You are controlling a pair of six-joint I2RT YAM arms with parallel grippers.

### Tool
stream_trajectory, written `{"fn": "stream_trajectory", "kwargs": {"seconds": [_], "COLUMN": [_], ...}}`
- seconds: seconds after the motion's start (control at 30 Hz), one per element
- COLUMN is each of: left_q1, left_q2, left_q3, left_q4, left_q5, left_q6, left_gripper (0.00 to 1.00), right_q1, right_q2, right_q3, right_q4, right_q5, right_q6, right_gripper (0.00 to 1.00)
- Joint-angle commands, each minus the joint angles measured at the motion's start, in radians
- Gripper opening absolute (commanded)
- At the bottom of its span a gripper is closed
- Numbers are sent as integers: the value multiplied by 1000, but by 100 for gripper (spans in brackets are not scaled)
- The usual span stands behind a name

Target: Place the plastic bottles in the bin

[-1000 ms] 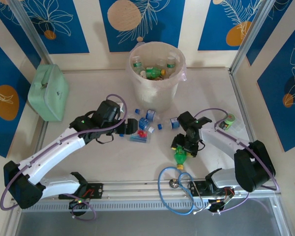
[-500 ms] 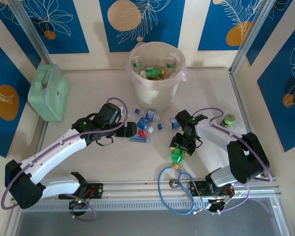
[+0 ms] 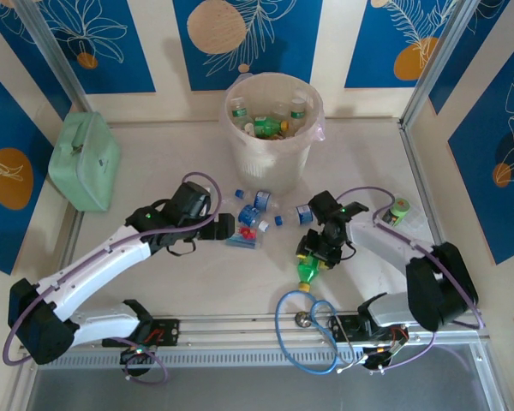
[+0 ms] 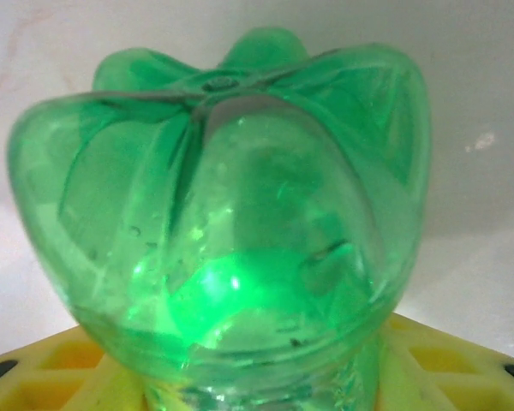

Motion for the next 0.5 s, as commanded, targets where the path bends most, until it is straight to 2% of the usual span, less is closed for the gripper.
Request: {"fn": "stream_trajectory", "kwargs": {"seconds": [0.0,0.27,0.47], "left_q1": [20,59,94], "left_q2": [-6,-11,-8], "left_q3": [15,27,56], "left_q4": [-38,-45,-37], "left_q5": [-39,-52,-39], "left_q6": [-17,-43,-59], "left_gripper": [93,94,95], "right_q1": [0,-11,-38], "right_q2": [-74,-219,-294], "right_q3": [-9,89,282], "right_q4": [14,8,-29], "right_q5": [-17,-74,-137], "right_q6": [3,-30,-98], "right_gripper": [46,42,39]}}
